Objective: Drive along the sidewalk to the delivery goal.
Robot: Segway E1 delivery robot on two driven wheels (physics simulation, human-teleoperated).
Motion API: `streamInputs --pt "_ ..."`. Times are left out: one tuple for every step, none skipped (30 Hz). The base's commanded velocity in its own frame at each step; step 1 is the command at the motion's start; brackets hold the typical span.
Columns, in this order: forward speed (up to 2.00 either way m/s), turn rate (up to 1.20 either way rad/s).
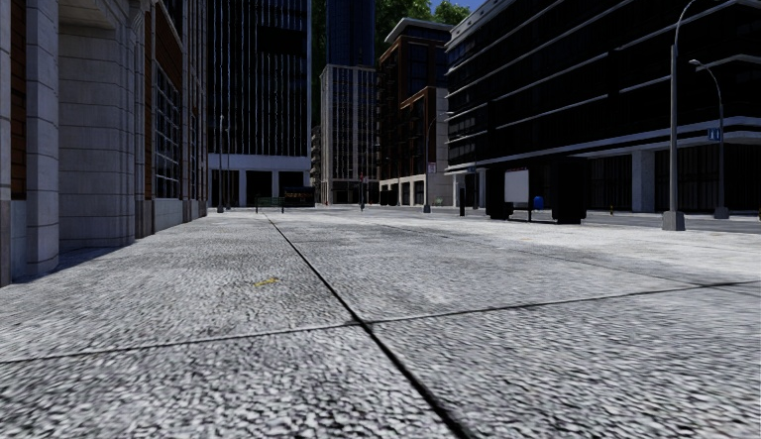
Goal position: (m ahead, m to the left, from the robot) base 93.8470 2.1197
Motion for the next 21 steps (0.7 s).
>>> streamInputs --pt "0.0 0.0" --pt "0.0 0.0" --pt "0.0 0.0" --pt "0.0 0.0" --pt "0.0 0.0" --pt "0.0 0.0" --pt "0.0 0.0" --pt "0.0 0.0" --pt "0.0 0.0" --pt "0.0 0.0" --pt "0.0 0.0" --pt "0.0 0.0" --pt "0.0 0.0" --pt "0.0 0.0" --pt "0.0 0.0" --pt "0.0 0.0" --pt "0.0 0.0" --pt "0.0 0.0" --pt "0.0 0.0" --pt "0.0 0.0" --pt "0.0 0.0"
